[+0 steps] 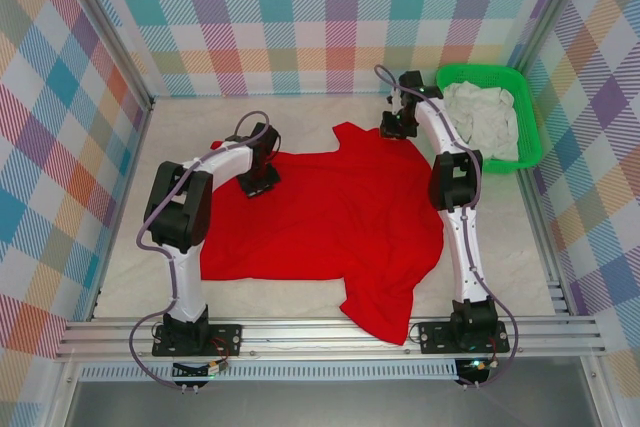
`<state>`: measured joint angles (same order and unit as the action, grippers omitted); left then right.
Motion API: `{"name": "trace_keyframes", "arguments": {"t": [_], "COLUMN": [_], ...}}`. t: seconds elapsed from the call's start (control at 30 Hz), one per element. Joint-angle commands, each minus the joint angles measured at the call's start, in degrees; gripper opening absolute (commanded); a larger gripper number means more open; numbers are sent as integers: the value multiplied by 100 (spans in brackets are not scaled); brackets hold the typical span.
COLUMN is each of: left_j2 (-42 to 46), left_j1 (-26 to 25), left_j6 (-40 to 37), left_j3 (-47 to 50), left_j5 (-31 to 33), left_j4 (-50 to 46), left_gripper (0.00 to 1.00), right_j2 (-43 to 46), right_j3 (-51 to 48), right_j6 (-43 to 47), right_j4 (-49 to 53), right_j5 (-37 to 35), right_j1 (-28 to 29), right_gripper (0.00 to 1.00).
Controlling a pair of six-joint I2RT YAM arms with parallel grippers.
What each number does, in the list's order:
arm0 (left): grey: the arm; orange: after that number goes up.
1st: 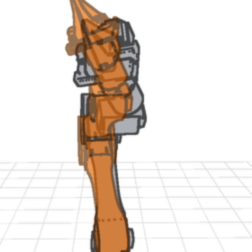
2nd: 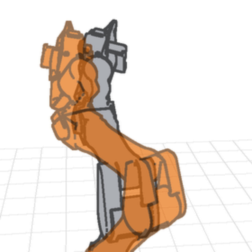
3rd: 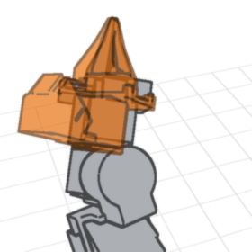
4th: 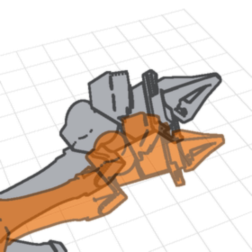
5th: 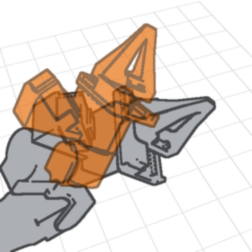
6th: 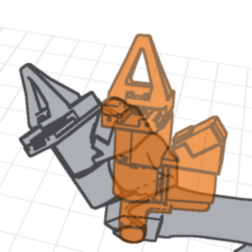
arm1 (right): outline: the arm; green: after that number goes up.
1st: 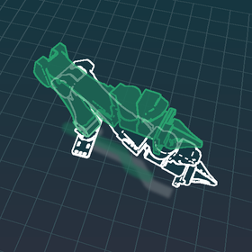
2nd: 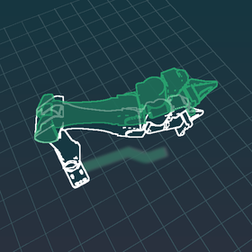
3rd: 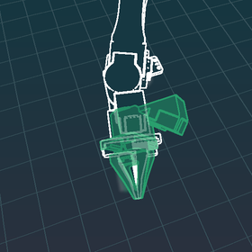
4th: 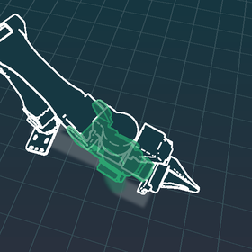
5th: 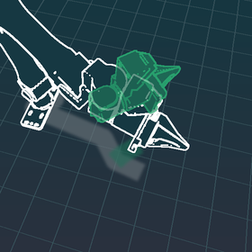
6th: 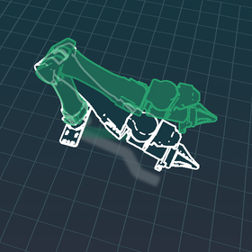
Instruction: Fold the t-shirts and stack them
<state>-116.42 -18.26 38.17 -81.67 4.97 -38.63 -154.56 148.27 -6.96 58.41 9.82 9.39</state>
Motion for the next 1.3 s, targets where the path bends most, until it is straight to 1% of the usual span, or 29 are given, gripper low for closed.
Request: {"name": "trace_keyframes", "arguments": {"t": [0.0,0.27,0.3,0.33,0.37,0.4,0.43,0.5,0.63,0.73,0.83,0.9,0.93,0.97,1.03,1.07,1.1,1.13,1.17,1.27], "left_j2": [-538,-541,-533,-517,-515,-519,-519,-514,-513,-511,-506,-486,-481,-476,-493,-502,-504,-500,-510,-505], "left_j1": [19,156,165,165,162,161,156,157,156,156,156,156,156,157,156,156,154,156,156,156], "left_j6": [120,121,127,120,120,120,127,114,109,90,89,81,89,86,86,90,87,91,85,90], "left_j3": [307,552,564,588,599,602,605,599,595,591,558,572,577,580,575,580,578,582,588,598], "left_j5": [95,43,38,-1,-51,-102,-134,-164,-177,-190,-189,-180,-171,-156,-155,-159,-171,-180,-185,-181], "left_j4": [113,245,265,305,342,380,402,419,437,422,392,390,390,392,381,380,389,392,392,400], "left_gripper": [10,9,9,9,9,9,9,9,9,8,8,8,8,8,8,8,8,8,8,8], "right_j2": [-12,841,876,896,887,859,789,561,43,-269,-309,-341,-364,-376,-374,-363,-347,-313,-247,112], "right_j3": [123,-414,-406,-395,-378,-370,-330,-160,102,364,302,295,292,281,187,146,105,59,-9,-302], "right_j6": [65,118,116,106,107,116,114,118,92,-75,-229,-291,-335,-378,-455,-477,-511,-537,-560,-569], "right_j4": [252,76,66,59,46,21,21,101,221,350,268,281,293,301,278,285,285,285,267,165], "right_j5": [144,51,17,-30,-60,-74,-115,-200,-246,-57,4,143,254,380,599,671,740,806,872,979], "right_j1": [36,37,37,37,36,37,41,37,36,11,10,10,14,18,36,45,54,67,63,66], "right_gripper": [0,0,9,26,40,47,51,55,57,58,60,57,53,46,27,20,11,3,0,0]}}
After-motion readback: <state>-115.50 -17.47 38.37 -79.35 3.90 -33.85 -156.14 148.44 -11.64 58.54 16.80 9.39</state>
